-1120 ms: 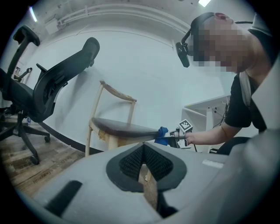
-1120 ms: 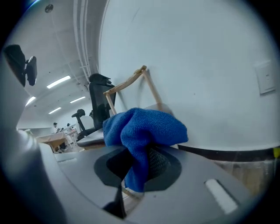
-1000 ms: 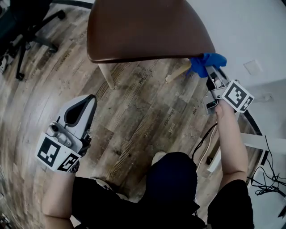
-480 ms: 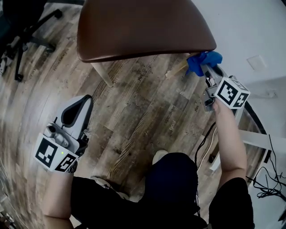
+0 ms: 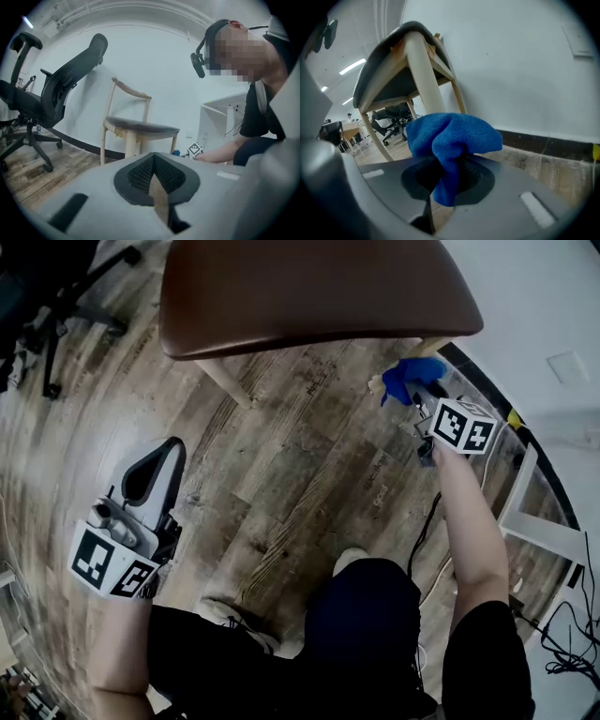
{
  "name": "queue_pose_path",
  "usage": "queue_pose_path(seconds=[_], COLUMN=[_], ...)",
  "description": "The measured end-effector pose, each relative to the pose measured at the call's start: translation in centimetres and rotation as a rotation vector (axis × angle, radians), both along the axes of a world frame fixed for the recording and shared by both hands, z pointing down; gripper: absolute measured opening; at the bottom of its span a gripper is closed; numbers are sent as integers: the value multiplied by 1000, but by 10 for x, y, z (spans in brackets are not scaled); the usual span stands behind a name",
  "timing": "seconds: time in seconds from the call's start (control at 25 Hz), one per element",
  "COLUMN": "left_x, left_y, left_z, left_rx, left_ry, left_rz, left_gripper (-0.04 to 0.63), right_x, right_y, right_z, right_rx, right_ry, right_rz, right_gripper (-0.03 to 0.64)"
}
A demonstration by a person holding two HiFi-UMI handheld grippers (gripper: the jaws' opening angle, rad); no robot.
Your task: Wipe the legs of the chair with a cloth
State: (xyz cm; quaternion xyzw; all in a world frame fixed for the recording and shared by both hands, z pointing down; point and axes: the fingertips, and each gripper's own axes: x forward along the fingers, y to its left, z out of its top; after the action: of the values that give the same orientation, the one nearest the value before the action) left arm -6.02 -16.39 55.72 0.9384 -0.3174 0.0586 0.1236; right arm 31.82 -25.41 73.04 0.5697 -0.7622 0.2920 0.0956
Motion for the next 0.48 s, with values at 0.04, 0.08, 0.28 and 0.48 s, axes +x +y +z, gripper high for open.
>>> queue_pose_path(seconds=[0.04,0.08,0.28,0.48], left_x=[-3,-6,-17,-22], left_y=[0,0,1,3], left_z=[1,2,2,-1], left_rx=[0,-2,-12,-14], left_ry=[-6,-14,-43,-59], left_rz=[-9,-17,-47,-67], left_gripper=[0,0,0,0], right_x=[0,-1,-2,-4], right_y=[-1,-1,-1,-1], right_z=[15,30,112,169], right_rx=[-18,-36,-161,-278], right_ry=[-3,-8,18,37], right_rz=[0,1,6,50], right_gripper=[66,66,66,66])
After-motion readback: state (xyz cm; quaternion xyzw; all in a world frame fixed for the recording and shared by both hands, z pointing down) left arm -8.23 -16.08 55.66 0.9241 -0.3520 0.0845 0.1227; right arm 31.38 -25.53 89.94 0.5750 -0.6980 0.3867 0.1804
